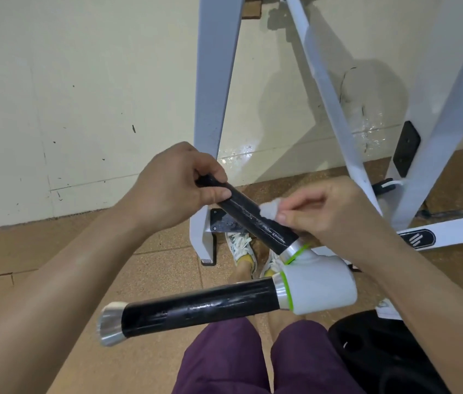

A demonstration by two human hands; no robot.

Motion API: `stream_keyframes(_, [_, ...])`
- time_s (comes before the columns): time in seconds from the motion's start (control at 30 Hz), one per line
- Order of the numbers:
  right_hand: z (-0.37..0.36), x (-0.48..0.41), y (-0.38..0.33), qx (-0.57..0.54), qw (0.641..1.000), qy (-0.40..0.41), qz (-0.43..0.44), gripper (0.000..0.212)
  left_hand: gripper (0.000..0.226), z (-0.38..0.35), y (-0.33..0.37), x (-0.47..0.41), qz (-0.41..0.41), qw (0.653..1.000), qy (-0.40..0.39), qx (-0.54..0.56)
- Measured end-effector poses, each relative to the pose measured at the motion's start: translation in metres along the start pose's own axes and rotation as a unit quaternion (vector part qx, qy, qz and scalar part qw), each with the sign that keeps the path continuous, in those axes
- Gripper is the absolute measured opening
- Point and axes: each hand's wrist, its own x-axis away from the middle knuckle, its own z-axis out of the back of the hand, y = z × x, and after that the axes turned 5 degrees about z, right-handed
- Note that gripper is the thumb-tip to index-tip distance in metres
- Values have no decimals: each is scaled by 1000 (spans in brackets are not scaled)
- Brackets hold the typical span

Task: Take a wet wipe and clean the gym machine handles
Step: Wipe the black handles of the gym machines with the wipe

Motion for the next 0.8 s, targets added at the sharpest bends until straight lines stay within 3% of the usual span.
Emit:
stream_keyframes(0.1, [-15,-22,-5,40,999,16,16,17,14,-2,4,-4,21,1000,-4,-3])
stream_keyframes(0.23, [9,-10,0,26,997,-66,-17,28,13,0,4,-6,25,999,-23,-7])
stream_keyframes(0.4, [-17,-33,-4,51,999,-15,9,28,9,2,0,-11,48,994,-63,70])
stream_keyframes(0.57, [6,-28,-5,2,992,-120,-48,19,9,3,2,-10,26,987,-95,127])
stream_keyframes(0.73, [-24,-45,-9,-10,999,-32,-29,13,12,-8,9,-13,-3,992,-78,97])
stream_keyframes(0.8, [-14,-43,-7,-13,997,-51,-47,12,10,-9,10,-14,1,994,-69,87])
